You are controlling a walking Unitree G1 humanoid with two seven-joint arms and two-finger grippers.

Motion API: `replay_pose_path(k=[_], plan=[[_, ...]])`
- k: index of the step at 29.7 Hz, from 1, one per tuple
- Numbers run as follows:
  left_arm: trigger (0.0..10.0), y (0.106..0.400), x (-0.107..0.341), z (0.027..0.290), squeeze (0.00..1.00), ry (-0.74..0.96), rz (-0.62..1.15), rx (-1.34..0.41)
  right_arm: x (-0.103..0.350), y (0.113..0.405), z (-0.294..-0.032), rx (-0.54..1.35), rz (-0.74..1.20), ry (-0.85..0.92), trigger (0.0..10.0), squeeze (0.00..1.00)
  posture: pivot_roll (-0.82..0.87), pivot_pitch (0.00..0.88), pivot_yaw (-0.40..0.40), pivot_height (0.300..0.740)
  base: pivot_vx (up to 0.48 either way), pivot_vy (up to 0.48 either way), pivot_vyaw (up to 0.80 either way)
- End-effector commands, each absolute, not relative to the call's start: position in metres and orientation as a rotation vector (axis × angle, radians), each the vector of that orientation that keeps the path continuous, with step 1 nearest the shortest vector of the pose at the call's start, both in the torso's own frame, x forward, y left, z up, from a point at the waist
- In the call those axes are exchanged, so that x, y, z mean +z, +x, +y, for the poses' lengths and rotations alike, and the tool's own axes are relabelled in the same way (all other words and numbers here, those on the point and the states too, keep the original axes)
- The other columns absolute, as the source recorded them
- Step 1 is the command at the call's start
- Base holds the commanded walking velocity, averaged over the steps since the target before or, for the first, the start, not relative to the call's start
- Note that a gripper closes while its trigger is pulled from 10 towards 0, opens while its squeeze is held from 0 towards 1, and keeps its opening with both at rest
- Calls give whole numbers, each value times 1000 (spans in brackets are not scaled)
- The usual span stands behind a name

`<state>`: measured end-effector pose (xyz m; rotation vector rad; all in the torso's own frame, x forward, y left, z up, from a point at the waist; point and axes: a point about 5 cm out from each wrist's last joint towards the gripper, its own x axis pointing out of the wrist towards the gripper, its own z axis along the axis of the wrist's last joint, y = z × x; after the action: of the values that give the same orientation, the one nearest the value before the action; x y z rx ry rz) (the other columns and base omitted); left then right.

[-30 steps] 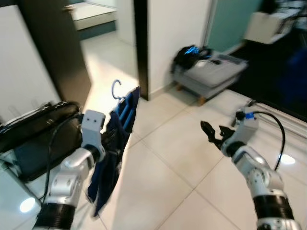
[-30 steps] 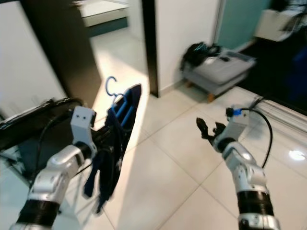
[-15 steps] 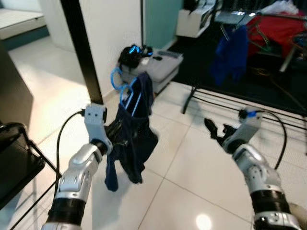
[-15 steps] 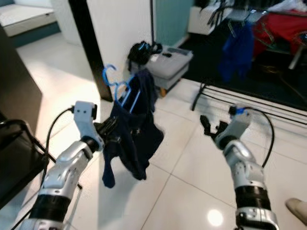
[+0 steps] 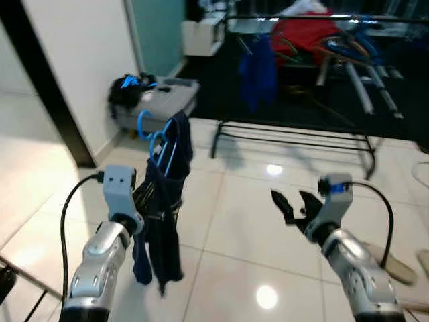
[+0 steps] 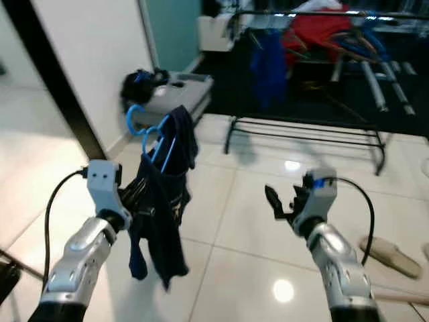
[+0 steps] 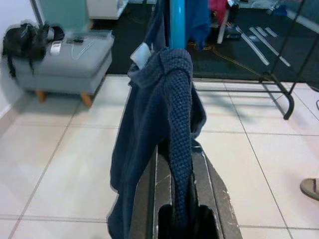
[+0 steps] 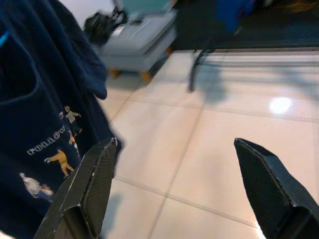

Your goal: Hang hanger

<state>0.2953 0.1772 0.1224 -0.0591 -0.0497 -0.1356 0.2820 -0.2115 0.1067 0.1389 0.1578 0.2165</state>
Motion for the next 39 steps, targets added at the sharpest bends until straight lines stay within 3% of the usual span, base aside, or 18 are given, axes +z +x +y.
replay_pose_path(k=[1, 7, 13, 22, 25, 36, 39], plan=[[10000, 286, 108, 182, 0, -36, -41, -89, 94, 273, -200, 247, 174, 92, 10000, 0, -84, 0, 17, 740, 0, 0, -763], [10000, 279, 75, 190, 0, -1, 39, 0, 68, 274, -202, 229, 210, 5, 10000, 0, -71, 0, -6, 740, 0, 0, -528], [10000, 280, 68, 200, 0, 0, 56, 37, 60, 285, -185, 279, 234, -12, 10000, 0, -48, 0, -27, 740, 410, 0, 0], [10000, 278, 71, 176, 0, 13, 13, -45, 60, 295, -196, 290, 267, -6, 10000, 0, -5, 0, -72, 740, 480, 0, 0], [10000, 278, 76, 172, 0, 20, -15, -70, 57, 294, -198, 289, 274, -10, 10000, 0, -10, 0, -60, 740, 480, 0, 0], [10000, 279, 81, 165, 0, 44, -50, -130, 52, 292, -202, 277, 282, 40, 10000, 0, -15, 0, -49, 740, 480, 0, -800], [10000, 277, 76, 163, 0, 71, -35, -162, 50, 288, -201, 276, 280, 49, 10000, 0, -53, 0, -3, 740, 480, 0, -800]])
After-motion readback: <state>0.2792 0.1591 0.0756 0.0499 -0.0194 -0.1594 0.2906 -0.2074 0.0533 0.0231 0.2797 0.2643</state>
